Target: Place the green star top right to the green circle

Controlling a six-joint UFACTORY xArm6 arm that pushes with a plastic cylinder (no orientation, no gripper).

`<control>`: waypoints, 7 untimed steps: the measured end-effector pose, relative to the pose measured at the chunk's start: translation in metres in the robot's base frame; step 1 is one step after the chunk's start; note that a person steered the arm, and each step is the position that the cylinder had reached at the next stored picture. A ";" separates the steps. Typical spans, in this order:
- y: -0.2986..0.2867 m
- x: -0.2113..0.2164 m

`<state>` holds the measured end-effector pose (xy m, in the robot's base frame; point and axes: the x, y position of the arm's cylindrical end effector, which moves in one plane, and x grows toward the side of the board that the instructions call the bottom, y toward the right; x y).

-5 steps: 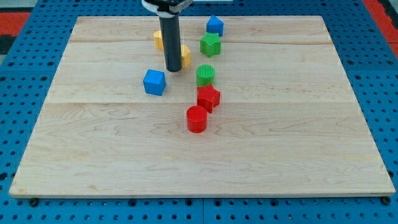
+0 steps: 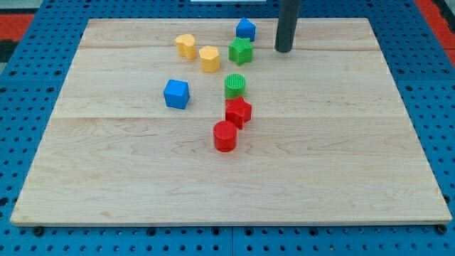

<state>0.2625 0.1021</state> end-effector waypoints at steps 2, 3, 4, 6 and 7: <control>-0.050 -0.001; -0.062 0.000; -0.077 -0.003; -0.088 -0.004; -0.088 -0.004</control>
<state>0.2590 0.0144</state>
